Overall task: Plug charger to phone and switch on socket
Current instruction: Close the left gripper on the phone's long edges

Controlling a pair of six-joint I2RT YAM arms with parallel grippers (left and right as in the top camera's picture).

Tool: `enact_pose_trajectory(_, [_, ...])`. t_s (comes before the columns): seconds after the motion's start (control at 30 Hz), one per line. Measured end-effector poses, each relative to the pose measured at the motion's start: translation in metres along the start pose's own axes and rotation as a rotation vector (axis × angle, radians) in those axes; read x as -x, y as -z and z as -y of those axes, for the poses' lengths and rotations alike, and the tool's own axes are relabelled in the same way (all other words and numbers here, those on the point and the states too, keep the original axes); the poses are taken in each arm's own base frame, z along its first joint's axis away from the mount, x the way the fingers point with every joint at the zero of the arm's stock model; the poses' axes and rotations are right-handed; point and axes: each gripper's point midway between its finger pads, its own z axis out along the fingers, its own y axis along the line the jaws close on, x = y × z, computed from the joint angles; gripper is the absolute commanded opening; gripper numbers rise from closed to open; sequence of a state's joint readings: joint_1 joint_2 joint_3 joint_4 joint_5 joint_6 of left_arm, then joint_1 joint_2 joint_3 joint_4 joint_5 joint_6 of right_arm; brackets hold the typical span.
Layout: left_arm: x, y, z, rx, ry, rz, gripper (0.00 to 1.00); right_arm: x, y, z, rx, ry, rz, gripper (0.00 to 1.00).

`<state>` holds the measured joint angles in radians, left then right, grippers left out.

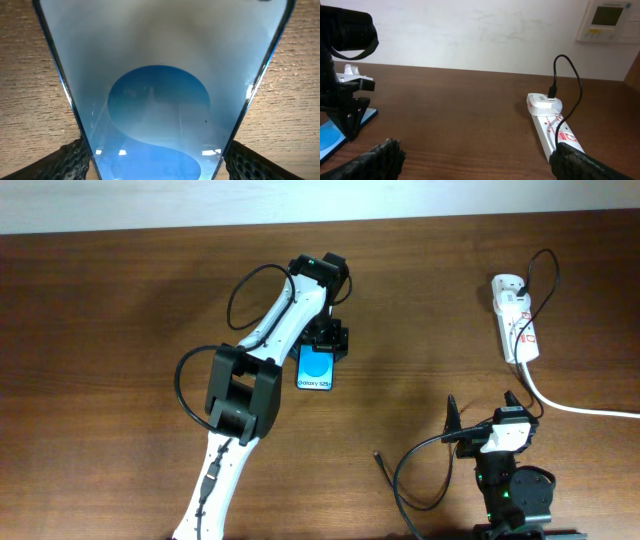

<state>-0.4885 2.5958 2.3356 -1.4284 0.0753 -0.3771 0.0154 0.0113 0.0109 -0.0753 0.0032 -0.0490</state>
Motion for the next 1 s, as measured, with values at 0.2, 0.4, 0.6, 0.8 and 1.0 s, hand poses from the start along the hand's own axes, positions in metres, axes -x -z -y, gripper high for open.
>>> enact_pose_trajectory(0.2, [0.0016,0.0,0.0015,-0.002,-0.002,0.008,0.89,0.0001,0.0,0.0,0.0,0.0,0.0,0.99])
enact_pose_trajectory(0.4, [0.0015,0.0001,0.0005,0.0,-0.001,0.007,0.86,0.0002,0.0,0.0,0.0,0.0,0.001,0.98])
enact_pose_trajectory(0.6, [0.0012,0.0001,-0.0006,0.007,-0.001,0.007,0.78,0.0001,0.0,0.0,0.0,0.0,0.0,0.98])
enact_pose_trajectory(0.8, [0.0014,0.0001,-0.001,0.01,-0.004,0.008,0.76,0.0002,0.0,0.0,0.0,0.0,0.001,0.98])
enact_pose_trajectory(1.0, [0.0011,0.0001,-0.0011,0.01,-0.004,0.007,0.74,0.0001,0.0,0.0,0.0,0.0,0.0,0.98])
